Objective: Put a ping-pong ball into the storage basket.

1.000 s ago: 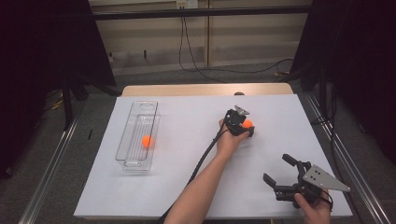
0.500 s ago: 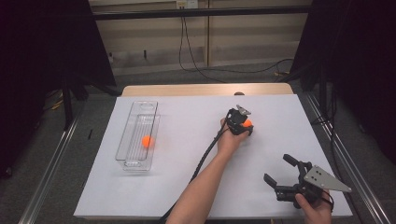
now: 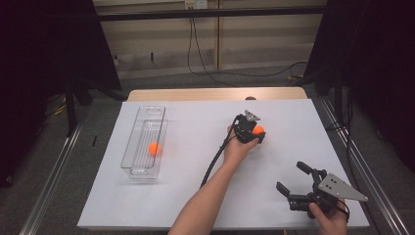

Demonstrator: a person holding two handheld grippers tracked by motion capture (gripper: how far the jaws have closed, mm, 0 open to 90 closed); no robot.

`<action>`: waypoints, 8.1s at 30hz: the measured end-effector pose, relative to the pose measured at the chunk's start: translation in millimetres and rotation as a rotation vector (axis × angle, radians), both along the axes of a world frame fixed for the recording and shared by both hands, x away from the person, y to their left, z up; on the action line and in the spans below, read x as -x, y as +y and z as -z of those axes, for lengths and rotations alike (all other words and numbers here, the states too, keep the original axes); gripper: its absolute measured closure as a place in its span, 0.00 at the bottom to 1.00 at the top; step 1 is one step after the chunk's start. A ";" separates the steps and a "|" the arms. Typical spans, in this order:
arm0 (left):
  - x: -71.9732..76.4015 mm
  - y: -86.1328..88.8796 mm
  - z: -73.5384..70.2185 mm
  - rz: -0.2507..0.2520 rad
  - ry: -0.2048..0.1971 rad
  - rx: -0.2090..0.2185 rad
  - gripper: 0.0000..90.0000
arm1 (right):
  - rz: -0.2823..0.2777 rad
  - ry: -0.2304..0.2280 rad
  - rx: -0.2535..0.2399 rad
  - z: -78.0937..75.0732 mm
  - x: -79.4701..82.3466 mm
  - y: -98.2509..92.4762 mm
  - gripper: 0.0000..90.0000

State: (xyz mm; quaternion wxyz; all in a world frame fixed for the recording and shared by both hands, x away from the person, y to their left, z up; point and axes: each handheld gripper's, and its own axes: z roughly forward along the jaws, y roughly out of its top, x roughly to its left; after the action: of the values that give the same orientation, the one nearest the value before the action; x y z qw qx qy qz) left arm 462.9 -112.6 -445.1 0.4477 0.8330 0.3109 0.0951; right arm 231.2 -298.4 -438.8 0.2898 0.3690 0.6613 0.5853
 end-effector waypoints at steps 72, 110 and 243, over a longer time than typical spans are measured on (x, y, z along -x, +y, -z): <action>29.2 36.3 -19.6 0.071 0.021 0.034 0.57 | -0.011 -0.002 0.010 0.3 -1.3 3.5 0.03; 39.1 65.5 -18.9 0.074 -0.001 0.038 0.57 | -0.011 0.000 0.009 0.5 -1.5 3.7 0.03; 59.4 166.8 -34.0 0.020 0.041 0.008 0.57 | -0.008 -0.005 0.015 0.9 -1.9 6.4 0.02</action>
State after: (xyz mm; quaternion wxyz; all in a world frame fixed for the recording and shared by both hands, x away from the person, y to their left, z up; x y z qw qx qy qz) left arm 403.6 54.2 -411.1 0.4454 0.8360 0.3123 0.0722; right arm 233.1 -292.1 -439.7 0.2918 0.3625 0.6665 0.5824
